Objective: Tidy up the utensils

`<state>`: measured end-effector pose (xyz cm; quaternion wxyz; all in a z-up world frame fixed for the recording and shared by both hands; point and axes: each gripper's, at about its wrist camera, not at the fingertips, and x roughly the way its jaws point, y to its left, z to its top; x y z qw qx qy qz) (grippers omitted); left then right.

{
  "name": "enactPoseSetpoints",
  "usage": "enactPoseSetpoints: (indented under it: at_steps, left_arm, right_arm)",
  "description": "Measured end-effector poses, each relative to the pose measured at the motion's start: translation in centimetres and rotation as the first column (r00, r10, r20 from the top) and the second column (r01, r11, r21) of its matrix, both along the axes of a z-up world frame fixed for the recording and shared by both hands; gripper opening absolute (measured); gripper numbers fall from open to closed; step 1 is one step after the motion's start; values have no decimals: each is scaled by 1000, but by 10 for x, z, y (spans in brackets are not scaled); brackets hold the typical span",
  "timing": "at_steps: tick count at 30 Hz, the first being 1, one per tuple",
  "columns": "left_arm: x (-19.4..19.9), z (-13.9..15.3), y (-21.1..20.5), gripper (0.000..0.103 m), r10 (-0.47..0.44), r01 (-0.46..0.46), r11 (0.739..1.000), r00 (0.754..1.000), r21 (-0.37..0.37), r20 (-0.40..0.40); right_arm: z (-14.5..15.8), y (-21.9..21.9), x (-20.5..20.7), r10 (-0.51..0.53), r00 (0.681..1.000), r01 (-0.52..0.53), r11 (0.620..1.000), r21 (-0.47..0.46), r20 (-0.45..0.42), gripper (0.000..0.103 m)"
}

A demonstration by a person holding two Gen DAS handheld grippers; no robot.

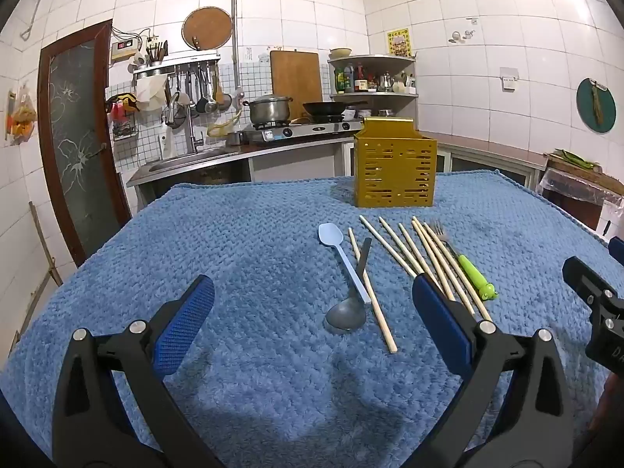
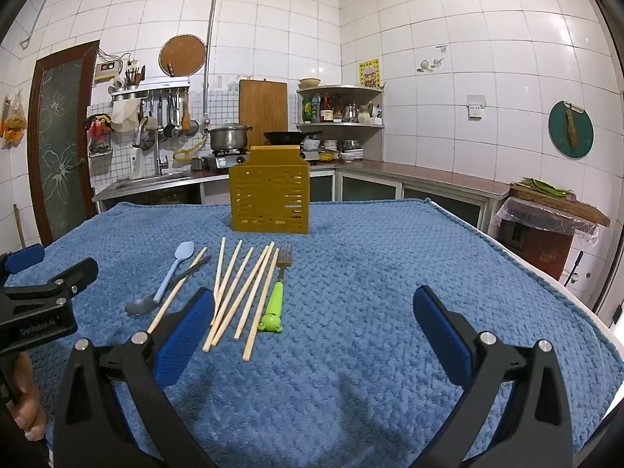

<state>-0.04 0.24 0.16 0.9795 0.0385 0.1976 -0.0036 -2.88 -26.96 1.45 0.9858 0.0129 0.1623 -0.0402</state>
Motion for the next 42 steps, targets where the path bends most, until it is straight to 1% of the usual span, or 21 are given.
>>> enactPoseSetpoints:
  at_steps: [1, 2, 11, 34, 42]
  left_arm:
    - [2, -5, -4, 98, -1, 1, 1000, 1000, -4, 1]
    - [1, 0, -10, 98, -2, 2, 1000, 1000, -3, 1]
    - [2, 3, -7, 98, -6, 6, 1000, 1000, -7, -9]
    - [-1, 2, -8, 98, -10, 10, 1000, 1000, 2, 0]
    - [-1, 2, -8, 98, -11, 11, 1000, 1000, 2, 1]
  right_arm:
    - [0, 0, 0, 0, 1000, 0, 1000, 1, 0, 99]
    - [0, 0, 0, 0, 1000, 0, 1000, 2, 0, 99]
    - [0, 0, 1, 1, 1000, -1, 1000, 2, -2, 99]
    - [-1, 2, 6, 1, 1000, -1, 1000, 4, -1, 99]
    - [1, 1, 0, 0, 1000, 0, 1000, 2, 1, 99]
